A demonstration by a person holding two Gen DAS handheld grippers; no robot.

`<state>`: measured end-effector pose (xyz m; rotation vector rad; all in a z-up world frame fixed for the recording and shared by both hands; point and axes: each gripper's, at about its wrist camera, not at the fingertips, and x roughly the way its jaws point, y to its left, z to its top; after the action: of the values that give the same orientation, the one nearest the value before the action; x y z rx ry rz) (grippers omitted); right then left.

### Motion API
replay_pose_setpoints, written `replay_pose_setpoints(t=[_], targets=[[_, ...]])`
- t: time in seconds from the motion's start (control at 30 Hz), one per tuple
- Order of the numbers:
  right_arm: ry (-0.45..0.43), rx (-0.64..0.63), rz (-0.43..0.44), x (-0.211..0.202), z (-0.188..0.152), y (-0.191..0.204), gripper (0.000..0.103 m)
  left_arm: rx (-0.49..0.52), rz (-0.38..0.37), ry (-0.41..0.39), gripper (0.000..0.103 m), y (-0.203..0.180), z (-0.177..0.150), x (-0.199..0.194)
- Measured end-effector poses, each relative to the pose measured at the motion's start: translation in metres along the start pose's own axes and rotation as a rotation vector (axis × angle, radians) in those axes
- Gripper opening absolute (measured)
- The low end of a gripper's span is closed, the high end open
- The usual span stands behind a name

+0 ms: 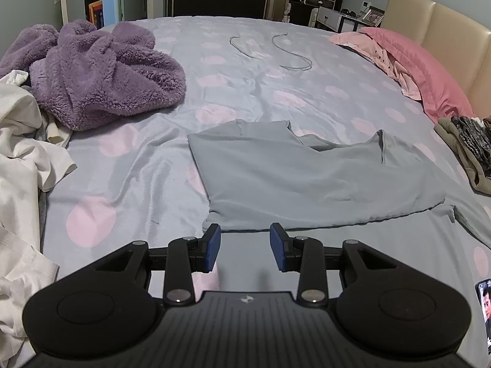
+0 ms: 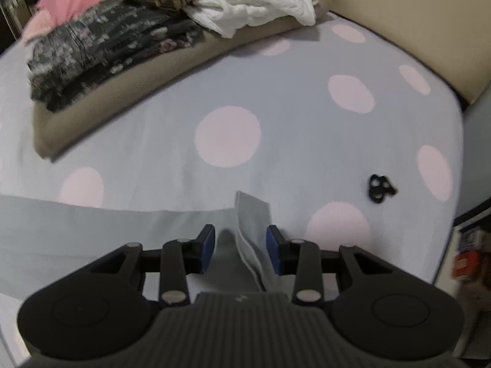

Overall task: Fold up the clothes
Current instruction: 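Grasp the folded shirt edge with the right gripper and tuck it under, then open both grippers and withdraw from the folded shirt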

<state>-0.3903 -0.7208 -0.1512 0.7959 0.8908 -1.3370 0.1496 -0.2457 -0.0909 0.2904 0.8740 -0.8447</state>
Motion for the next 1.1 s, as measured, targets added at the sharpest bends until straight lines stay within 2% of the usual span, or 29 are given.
replay_pose_setpoints(t=[0.03,0.07,0.13,0.27,0.33,0.47,0.63,0.87,1.1], targets=[[0.014,-0.006,-0.025,0.002,0.0,0.0,0.031,-0.001,-0.002,0.002,0.033,0.0,0.0,0.0],[0.037,-0.005,-0.045,0.005,-0.001,-0.001,0.017,-0.001,-0.003,0.003,0.033,-0.001,-0.001,0.001],[0.022,0.018,-0.033,-0.002,0.001,-0.001,0.003,-0.001,-0.002,0.003,0.033,-0.001,-0.001,0.001],[-0.01,0.063,-0.005,-0.017,0.005,0.0,0.003,-0.004,-0.003,0.008,0.033,-0.001,0.001,0.002],[-0.042,0.05,0.047,-0.034,0.009,0.013,0.003,-0.004,-0.002,0.018,0.033,-0.003,0.001,0.003],[-0.062,0.009,0.181,-0.063,0.011,0.053,0.003,-0.009,-0.003,0.045,0.033,-0.008,0.0,0.005],[-0.068,-0.101,0.34,-0.101,0.009,0.121,0.003,0.0,-0.024,0.05,0.033,-0.016,0.003,0.002],[-0.025,-0.248,0.619,-0.162,-0.025,0.222,0.003,0.023,-0.076,0.043,0.033,-0.028,0.005,-0.004],[0.047,-0.435,0.799,-0.204,-0.077,0.312,0.003,0.046,-0.128,0.036,0.033,-0.04,0.007,-0.011]])
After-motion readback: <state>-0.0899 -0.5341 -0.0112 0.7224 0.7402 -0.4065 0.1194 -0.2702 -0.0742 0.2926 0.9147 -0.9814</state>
